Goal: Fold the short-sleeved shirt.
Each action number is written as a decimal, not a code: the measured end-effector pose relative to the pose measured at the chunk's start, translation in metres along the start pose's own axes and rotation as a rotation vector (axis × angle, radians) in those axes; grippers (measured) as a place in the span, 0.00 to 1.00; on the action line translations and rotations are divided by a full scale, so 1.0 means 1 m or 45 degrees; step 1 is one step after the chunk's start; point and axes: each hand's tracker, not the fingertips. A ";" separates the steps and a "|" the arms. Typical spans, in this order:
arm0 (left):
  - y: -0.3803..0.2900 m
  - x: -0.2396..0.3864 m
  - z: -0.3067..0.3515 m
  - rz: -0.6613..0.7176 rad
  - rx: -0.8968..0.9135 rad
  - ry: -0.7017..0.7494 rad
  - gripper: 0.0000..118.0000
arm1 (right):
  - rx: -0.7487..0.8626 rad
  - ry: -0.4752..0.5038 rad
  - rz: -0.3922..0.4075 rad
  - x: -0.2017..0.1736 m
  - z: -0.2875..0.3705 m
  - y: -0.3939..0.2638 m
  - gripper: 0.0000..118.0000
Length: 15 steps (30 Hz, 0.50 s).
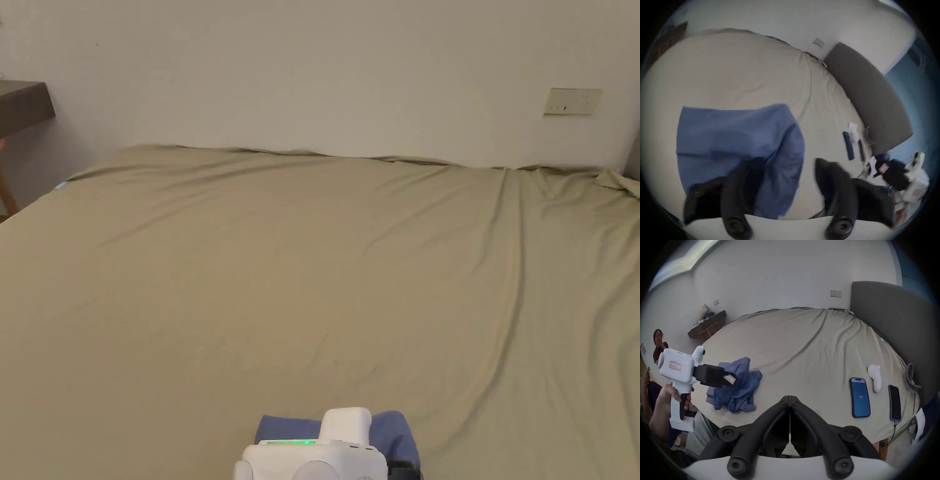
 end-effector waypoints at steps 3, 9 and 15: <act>0.004 -0.021 0.033 0.158 0.159 -0.133 0.69 | -0.006 -0.008 -0.003 0.003 0.000 -0.001 0.02; -0.023 -0.089 0.069 0.422 0.415 -0.343 0.67 | -0.020 0.034 0.005 -0.007 -0.008 -0.002 0.02; -0.060 -0.090 0.005 0.450 0.224 -0.447 0.10 | -0.017 0.082 0.036 -0.017 -0.012 0.000 0.02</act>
